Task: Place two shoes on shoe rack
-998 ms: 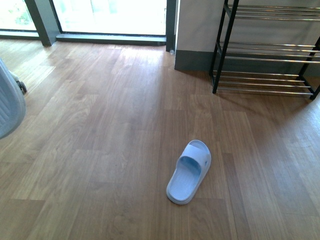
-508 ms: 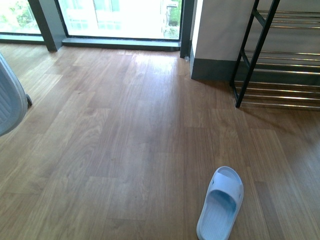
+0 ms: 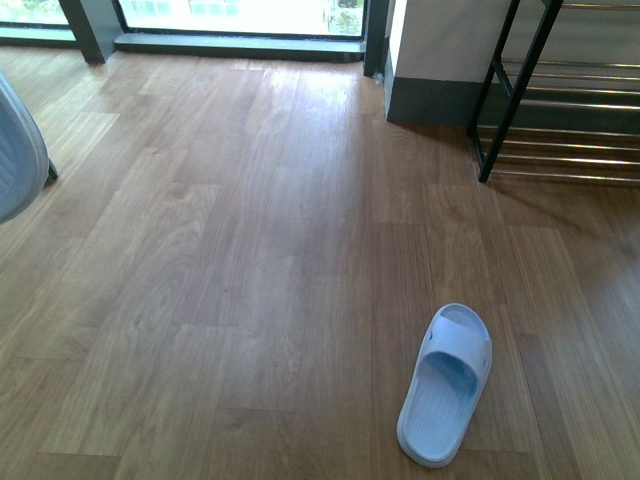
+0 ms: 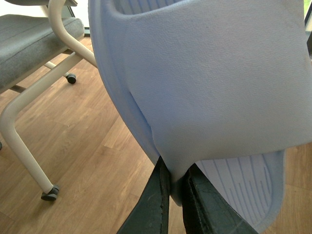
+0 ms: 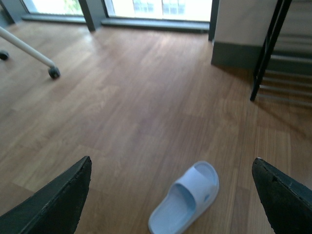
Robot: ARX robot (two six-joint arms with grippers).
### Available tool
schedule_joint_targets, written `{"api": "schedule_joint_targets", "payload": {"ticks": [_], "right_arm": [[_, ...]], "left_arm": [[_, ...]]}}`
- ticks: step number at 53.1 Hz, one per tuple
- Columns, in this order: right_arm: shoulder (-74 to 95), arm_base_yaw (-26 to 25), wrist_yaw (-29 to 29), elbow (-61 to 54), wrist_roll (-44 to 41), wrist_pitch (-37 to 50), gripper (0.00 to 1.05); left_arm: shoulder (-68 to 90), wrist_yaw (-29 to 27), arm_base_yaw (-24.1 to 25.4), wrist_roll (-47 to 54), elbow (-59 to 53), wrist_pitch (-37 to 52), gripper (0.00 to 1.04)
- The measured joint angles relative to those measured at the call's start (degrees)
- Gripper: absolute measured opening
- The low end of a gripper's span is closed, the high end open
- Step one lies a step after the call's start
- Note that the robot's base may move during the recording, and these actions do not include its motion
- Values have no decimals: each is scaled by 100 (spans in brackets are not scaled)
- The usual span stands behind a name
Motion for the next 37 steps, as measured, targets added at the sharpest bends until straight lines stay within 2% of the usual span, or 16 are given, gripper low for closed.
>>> {"api": "schedule_joint_targets", "payload": {"ticks": [5, 13, 16, 25, 37], "right_arm": [[1196, 197, 400, 50, -186, 841, 96], [4354, 549, 1154, 647, -623, 2979, 96], [5265, 636, 1318, 914, -752, 3314, 96], [8024, 807, 1515, 1705, -1237, 3576, 96], [10406, 798, 1818, 2660, -1626, 3578, 96]], "left_arm": [[0, -4, 0, 0, 0, 0, 3], [0, 2, 0, 0, 0, 0, 3], [0, -2, 0, 2, 0, 0, 3], [0, 0, 0, 0, 0, 0, 3], [0, -2, 0, 0, 0, 0, 3]]}}
